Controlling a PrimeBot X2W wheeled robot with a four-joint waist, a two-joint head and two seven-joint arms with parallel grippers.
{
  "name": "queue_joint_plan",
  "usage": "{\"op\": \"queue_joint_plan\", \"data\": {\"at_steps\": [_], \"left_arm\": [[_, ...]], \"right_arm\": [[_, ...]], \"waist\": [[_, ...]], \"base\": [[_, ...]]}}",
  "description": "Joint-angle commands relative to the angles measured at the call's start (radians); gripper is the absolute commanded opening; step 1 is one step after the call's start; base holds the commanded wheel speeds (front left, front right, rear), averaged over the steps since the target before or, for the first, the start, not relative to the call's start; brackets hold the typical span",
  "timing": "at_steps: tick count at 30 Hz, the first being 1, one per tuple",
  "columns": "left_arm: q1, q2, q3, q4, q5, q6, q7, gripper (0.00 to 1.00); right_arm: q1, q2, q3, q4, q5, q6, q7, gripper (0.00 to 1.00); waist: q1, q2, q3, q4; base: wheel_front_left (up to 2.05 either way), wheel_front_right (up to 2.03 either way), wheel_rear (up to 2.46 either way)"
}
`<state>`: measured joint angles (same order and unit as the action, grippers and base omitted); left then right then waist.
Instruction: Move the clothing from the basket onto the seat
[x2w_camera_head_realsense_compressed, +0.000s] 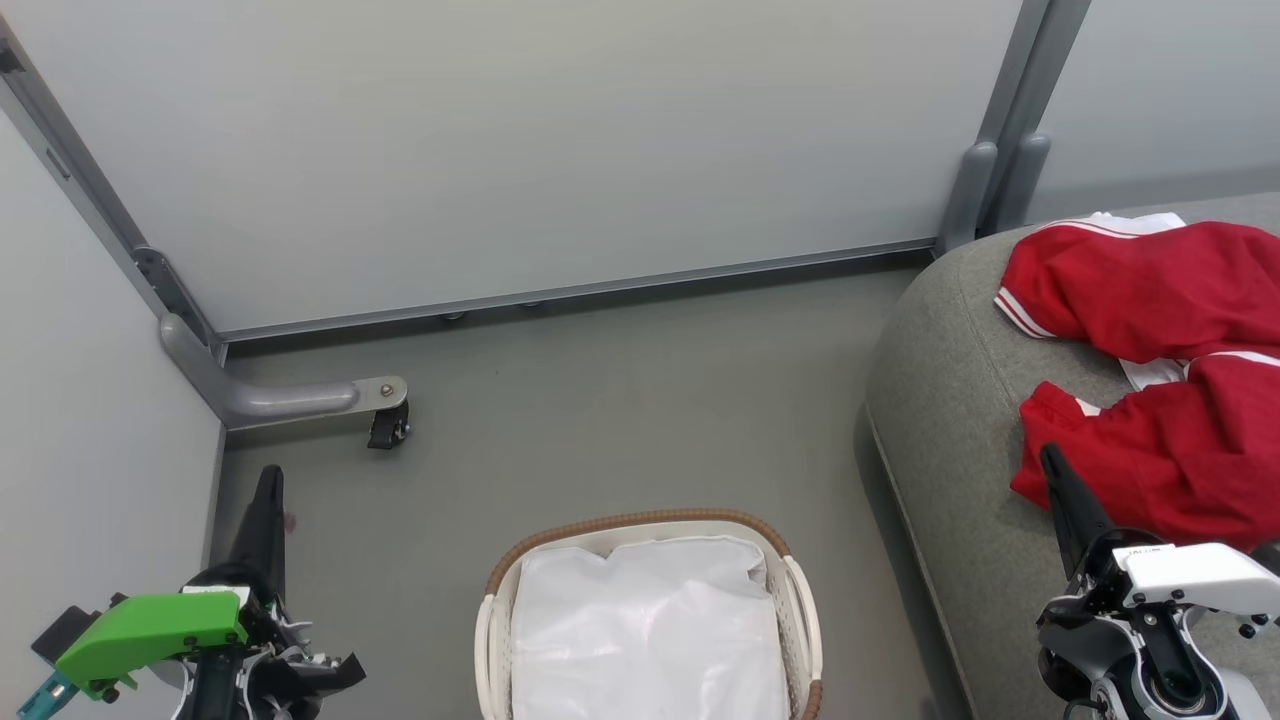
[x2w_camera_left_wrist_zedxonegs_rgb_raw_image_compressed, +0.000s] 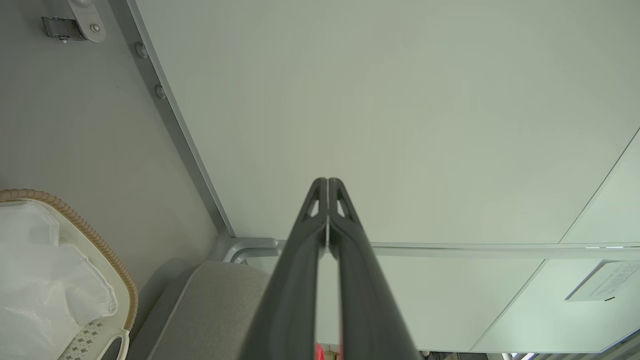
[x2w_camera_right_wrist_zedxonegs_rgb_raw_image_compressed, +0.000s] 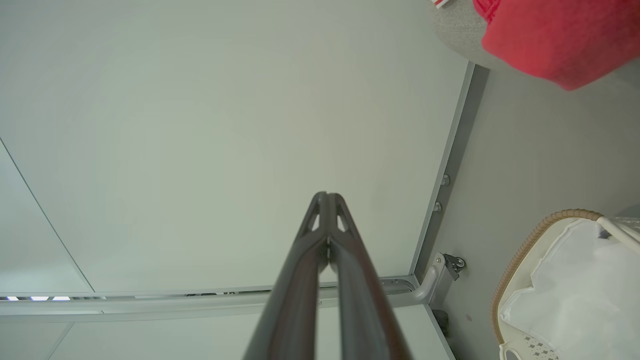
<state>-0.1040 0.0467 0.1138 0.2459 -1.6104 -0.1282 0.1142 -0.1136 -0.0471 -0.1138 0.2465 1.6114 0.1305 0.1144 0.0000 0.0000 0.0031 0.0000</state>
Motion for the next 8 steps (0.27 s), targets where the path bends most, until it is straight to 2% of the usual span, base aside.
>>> {"op": "queue_joint_plan", "data": {"at_steps": [1, 8], "left_arm": [[-0.009, 0.007, 0.002, -0.002, -0.005, -0.006, 0.003, 0.00], [-0.009, 0.007, 0.002, -0.002, -0.005, -0.006, 0.003, 0.00]], "right_arm": [[0.010, -0.006, -0.002, -0.004, 0.003, 0.000, 0.003, 0.00], [0.010, -0.006, -0.002, -0.004, 0.003, 0.000, 0.003, 0.00]], "waist": [[0.0000, 0.0000, 0.000, 0.000], [0.0000, 0.0000, 0.000, 0.000]], "base": [[0.00, 0.00, 0.00], [0.00, 0.00, 0.00]]}}
